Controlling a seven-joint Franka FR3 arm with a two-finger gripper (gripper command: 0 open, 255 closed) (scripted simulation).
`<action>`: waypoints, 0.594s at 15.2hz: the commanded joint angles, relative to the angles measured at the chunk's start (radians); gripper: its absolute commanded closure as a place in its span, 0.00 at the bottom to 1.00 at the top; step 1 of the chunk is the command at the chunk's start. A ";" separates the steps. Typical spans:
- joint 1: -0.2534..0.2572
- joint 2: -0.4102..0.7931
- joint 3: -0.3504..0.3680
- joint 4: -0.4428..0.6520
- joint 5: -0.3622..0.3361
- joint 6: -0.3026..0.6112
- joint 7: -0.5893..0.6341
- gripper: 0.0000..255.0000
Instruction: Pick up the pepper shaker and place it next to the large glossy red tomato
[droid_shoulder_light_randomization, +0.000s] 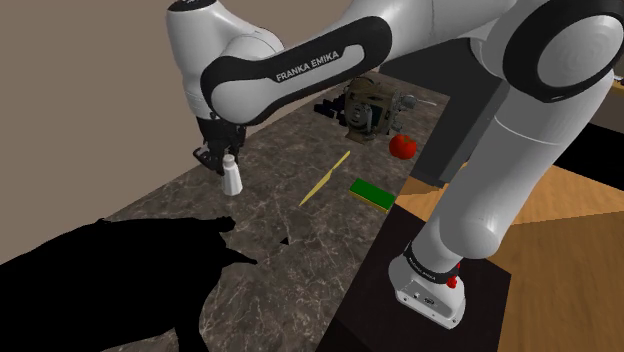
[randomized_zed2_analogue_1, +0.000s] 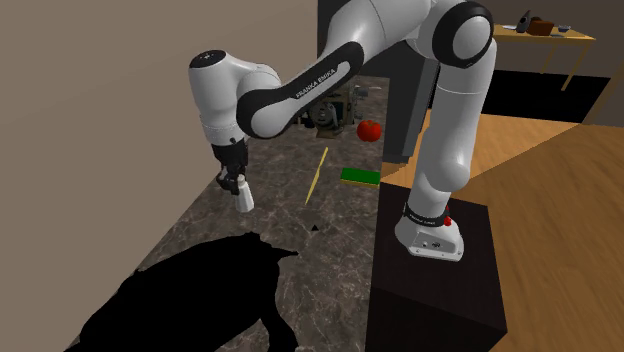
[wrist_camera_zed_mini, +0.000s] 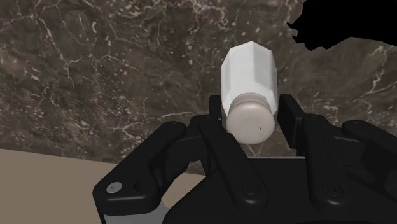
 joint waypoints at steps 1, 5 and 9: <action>-0.001 -0.007 0.000 0.018 0.005 -0.024 -0.007 1.00; -0.001 -0.022 0.000 0.056 0.016 -0.075 -0.018 1.00; -0.002 -0.034 0.001 0.097 0.024 -0.125 -0.028 1.00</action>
